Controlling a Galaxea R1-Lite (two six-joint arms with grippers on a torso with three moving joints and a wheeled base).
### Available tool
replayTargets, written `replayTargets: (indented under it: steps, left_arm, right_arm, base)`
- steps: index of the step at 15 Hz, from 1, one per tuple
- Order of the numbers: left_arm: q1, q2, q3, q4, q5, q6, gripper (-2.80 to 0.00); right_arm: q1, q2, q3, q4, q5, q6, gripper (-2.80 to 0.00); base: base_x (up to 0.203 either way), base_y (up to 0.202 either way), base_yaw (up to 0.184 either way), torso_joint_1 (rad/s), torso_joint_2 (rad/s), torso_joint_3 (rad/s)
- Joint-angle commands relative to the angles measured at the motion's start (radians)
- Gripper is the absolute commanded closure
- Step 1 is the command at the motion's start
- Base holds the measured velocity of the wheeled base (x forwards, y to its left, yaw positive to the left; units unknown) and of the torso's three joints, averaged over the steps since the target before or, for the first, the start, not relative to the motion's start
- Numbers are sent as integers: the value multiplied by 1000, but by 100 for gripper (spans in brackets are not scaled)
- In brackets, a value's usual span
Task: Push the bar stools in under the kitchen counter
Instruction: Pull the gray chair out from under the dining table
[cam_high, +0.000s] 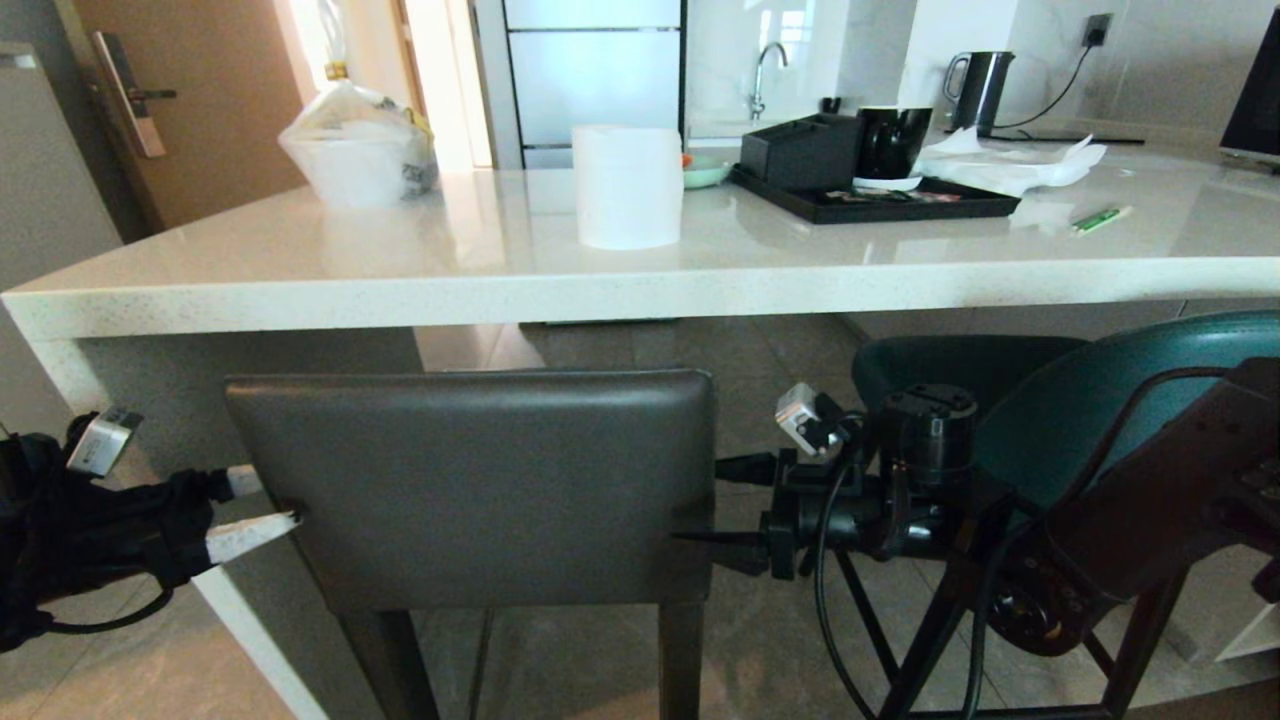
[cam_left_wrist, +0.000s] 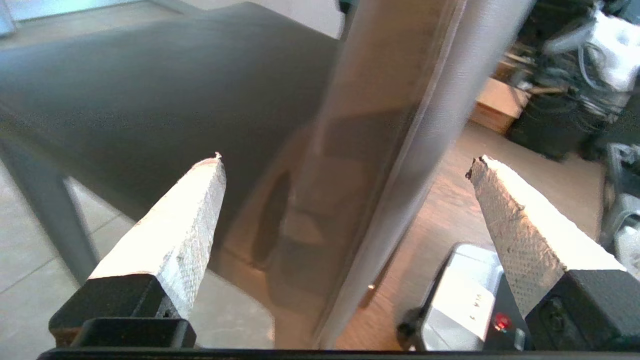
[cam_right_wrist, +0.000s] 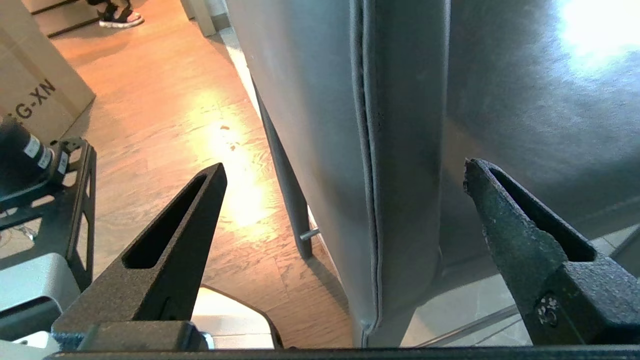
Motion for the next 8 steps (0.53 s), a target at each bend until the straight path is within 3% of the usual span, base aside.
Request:
replayTargets:
  steps: [1, 6, 8]
  left_arm:
    - [0, -5, 4, -6, -8, 2, -280]
    - [-2, -8, 24, -6, -8, -6, -280]
    - [2, -32, 23, -6, -8, -49, -280]
  right_arm:
    - [0, 30, -12, -13, 0, -2, -280]
    - [-8, -19, 11, -24, 75, -5, -280]
    - [-2, -34, 18, -22, 80, -2, -280]
  base:
    - [0, 0, 0, 0, 0, 0]
    - [0, 0, 0, 0, 0, 0]
    - [0, 0, 0, 0, 0, 0]
